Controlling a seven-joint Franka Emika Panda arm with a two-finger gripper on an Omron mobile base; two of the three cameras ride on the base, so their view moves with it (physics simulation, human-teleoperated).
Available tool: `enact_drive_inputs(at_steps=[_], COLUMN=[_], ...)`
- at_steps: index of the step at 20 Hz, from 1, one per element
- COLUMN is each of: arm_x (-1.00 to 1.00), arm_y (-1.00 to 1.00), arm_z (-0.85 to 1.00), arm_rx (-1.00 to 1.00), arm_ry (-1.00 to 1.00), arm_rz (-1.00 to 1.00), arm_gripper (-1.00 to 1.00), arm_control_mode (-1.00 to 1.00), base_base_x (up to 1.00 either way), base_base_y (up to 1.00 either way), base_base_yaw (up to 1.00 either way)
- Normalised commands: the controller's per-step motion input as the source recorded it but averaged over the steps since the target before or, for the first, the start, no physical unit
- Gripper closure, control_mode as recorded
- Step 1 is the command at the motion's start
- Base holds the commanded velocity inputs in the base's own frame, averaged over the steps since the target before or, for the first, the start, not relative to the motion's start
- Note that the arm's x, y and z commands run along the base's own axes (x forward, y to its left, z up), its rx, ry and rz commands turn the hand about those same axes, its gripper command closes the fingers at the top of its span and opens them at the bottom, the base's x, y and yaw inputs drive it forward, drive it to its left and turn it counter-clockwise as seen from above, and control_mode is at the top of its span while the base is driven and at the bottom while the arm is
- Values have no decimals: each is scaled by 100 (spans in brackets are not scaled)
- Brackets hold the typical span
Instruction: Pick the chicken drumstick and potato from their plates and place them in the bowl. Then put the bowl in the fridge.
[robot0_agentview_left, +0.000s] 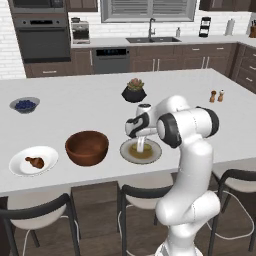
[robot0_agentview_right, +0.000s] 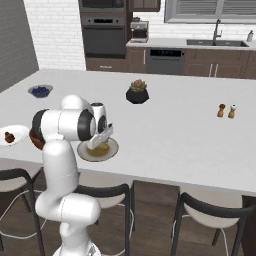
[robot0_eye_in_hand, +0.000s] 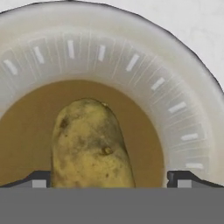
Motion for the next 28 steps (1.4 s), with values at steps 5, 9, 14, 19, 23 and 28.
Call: enact_drive_inputs(at_steps=[5,9,14,19,23,28], arm_x=[-12,-23,-66,-66,-71,-52], arm_y=[4,0,9,2,9,44], arm_z=[-44,-8,54,96,100,91], arm_rx=[0,0,0,0,0,0], arm_ry=[0,-1,-2,0,0,0], arm_rz=[1,1,0,-1,-1,0], arm_gripper=[100,100,100,100,100,100], arm_control_mode=[-100,-100,-100,-100,-100,-100], base_base_x=[0,0,0,0,0,0], base_base_y=[0,0,0,0,0,0], base_base_yaw=[0,0,0,0,0,0])
